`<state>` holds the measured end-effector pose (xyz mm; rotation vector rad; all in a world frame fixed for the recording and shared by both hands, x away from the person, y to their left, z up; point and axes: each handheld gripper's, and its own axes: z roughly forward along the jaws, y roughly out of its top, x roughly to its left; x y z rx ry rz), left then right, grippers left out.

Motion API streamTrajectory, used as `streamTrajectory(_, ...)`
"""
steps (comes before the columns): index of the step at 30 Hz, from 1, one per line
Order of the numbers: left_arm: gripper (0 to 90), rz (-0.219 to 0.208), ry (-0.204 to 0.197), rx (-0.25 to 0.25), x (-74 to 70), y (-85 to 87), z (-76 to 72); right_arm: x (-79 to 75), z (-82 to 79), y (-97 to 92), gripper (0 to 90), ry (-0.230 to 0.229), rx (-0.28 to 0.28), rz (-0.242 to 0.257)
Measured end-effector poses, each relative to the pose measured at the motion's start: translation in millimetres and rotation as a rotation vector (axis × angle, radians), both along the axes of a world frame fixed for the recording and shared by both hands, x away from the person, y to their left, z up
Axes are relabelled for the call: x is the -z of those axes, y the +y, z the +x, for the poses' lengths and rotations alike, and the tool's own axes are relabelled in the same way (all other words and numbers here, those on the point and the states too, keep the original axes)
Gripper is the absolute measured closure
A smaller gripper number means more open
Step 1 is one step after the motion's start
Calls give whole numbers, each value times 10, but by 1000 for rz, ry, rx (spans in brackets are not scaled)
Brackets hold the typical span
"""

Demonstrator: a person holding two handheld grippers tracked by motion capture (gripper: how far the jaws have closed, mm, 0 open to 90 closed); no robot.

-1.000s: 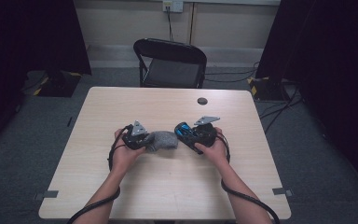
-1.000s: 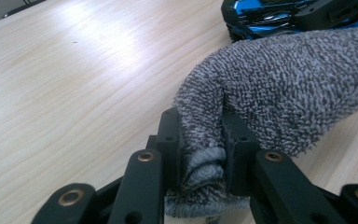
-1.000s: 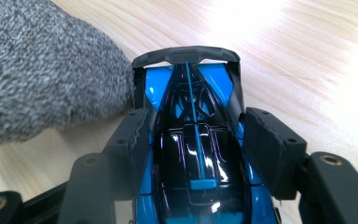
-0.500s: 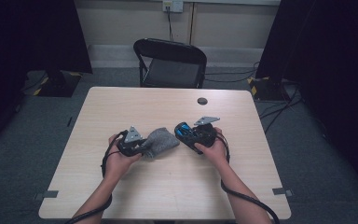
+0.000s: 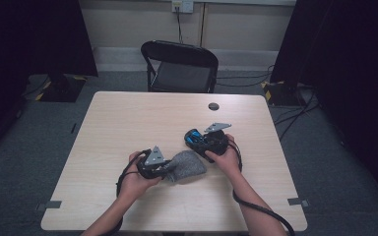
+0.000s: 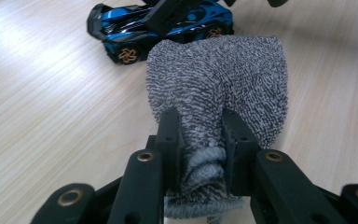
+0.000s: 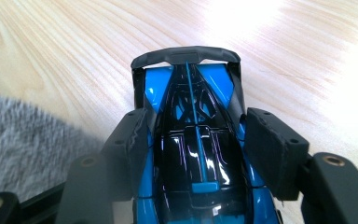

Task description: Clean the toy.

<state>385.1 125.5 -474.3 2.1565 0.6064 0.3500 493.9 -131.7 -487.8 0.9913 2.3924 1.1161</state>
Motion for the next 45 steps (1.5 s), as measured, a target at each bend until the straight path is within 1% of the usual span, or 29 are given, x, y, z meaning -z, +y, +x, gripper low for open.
streamTrajectory(2,718,3,-7,5,8,-19,-6,-5,-1,5,401,0,-1,-7)
streamTrajectory(3,717,3,0,10,15,-27,-7,-7,2,8,396,-8,-11,-14)
streamTrajectory(4,717,3,-3,10,17,-30,-7,-14,1,10,383,-11,-13,-23)
streamTrajectory(7,717,-6,5,14,32,-32,-4,-49,-6,10,367,-34,-32,-38)
streamTrajectory(8,717,-8,8,18,37,-36,-4,-65,-11,4,360,-43,-38,-34)
streamTrajectory(10,716,-13,13,30,41,-48,-5,-100,-26,-20,343,-44,-47,-10)
streamTrajectory(12,717,-21,14,40,44,-75,-8,-143,-55,-54,334,-51,-71,18)
streamTrajectory(15,716,-29,22,58,48,-126,-11,-198,-130,-121,327,-61,-98,53)
streamTrajectory(16,716,-22,21,66,47,-142,-7,-212,-159,-147,327,-65,-111,67)
streamTrajectory(17,716,-26,25,68,52,-165,-6,-227,-195,-172,328,-70,-122,75)
streamTrajectory(19,716,-16,22,80,53,-207,0,-257,-271,-217,341,-72,-146,97)
streamTrajectory(20,716,-22,26,87,57,-234,1,-269,-315,-235,341,-75,-156,107)
streamTrajectory(21,715,-16,26,91,59,-258,1,-277,-365,-250,346,-76,-172,114)
streamTrajectory(23,713,-9,27,101,71,-297,12,-279,-471,-275,348,-81,-209,112)
streamTrajectory(24,712,-12,36,106,75,-307,19,-273,-521,-288,350,-79,-228,115)
streamTrajectory(25,712,-14,43,110,79,-315,25,-263,-569,-301,353,-72,-247,130)
streamTrajectory(27,710,-4,47,115,78,-315,35,-232,-655,-313,354,-60,-272,148)
streamTrajectory(30,708,2,57,127,73,-291,47,-146,-744,-282,359,-43,-296,115)
streamTrajectory(34,708,22,77,138,76,-248,48,0,-800,-211,375,-12,-318,76)
streamTrajectory(35,705,18,79,138,82,-241,47,27,-807,-198,377,-6,-319,61)
streamTrajectory(36,695,19,72,136,87,-233,50,50,-815,-188,380,4,-320,56)
streamTrajectory(37,667,10,66,128,91,-225,58,69,-824,-181,382,14,-321,53)
streamTrajectory(39,554,-14,49,108,89,-216,80,102,-837,-180,383,28,-307,30)
streamTrajectory(40,522,-19,47,99,76,-215,90,113,-844,-185,384,32,-298,40)
streamTrajectory(41,491,-29,43,82,63,-217,103,119,-850,-189,388,32,-292,37)
streamTrajectory(42,444,-30,35,72,47,-219,121,125,-855,-189,391,28,-287,29)
streamTrajectory(43,396,-33,23,64,29,-223,141,133,-861,-188,399,31,-280,33)
streamTrajectory(45,352,-49,4,47,-14,-222,183,142,-869,-182,416,30,-270,30)
